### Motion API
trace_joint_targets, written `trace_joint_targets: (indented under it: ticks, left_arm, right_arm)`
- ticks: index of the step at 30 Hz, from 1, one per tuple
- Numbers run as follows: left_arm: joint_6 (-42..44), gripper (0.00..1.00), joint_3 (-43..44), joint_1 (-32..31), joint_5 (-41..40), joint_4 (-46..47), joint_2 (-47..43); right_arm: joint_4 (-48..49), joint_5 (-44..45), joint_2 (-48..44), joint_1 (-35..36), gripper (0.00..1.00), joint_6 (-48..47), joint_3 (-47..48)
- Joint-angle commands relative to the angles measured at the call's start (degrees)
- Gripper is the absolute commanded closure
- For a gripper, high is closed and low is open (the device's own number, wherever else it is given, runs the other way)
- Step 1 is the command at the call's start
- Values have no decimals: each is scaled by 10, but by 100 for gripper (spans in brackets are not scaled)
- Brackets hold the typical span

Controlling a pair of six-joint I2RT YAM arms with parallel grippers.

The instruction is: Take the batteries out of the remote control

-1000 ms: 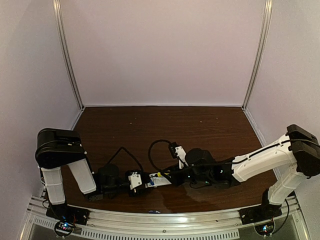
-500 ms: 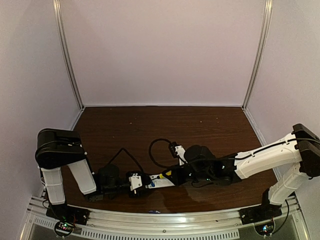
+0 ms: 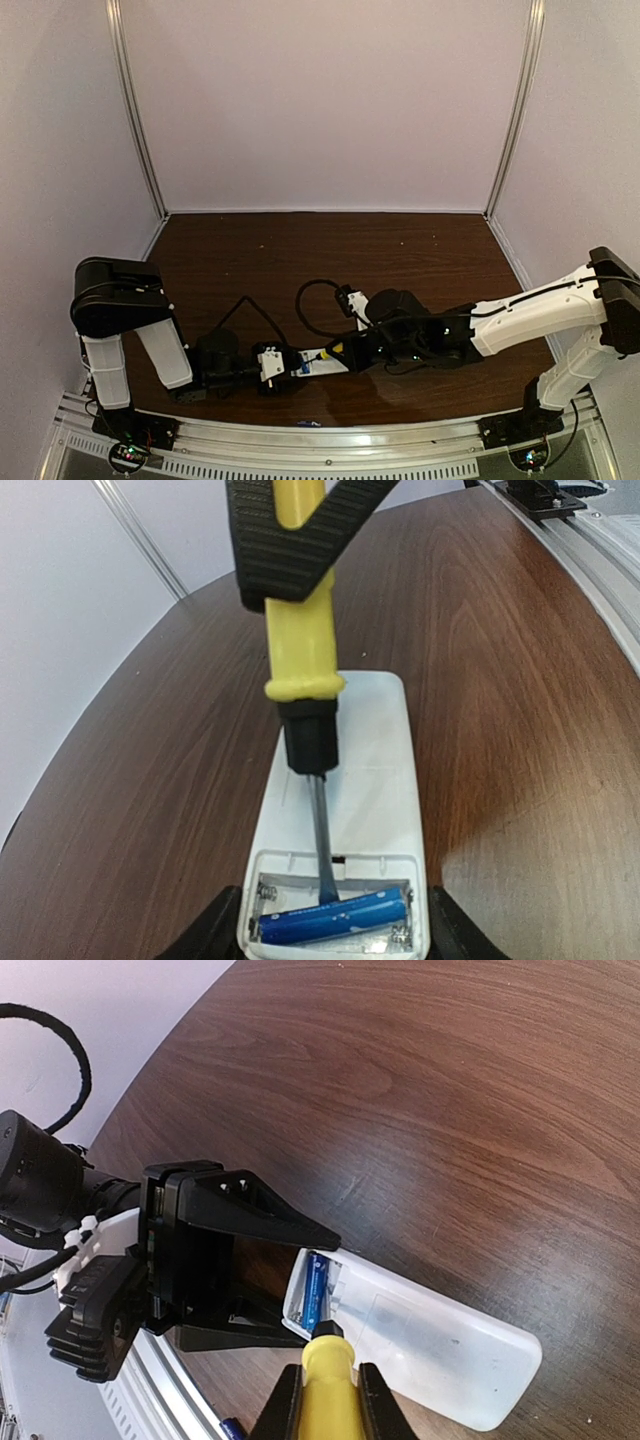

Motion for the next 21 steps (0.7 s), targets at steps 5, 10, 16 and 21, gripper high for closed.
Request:
trace_joint_targets:
  ticks: [5, 10, 16, 21]
  left_arm:
    - [20, 100, -1, -3, 7, 191, 7]
    - [20, 100, -2, -3, 8, 191, 6]
    - [19, 100, -1, -3, 9, 191, 6]
    - [19, 100, -2, -2, 9, 191, 6]
  right_arm:
    - [-32, -7, 23, 17, 100, -18, 5]
    - [-24, 16, 28, 21, 100, -17, 8]
    - [-89, 96, 43, 27, 100, -13, 46]
    - [-139, 144, 51, 29, 100, 2, 66]
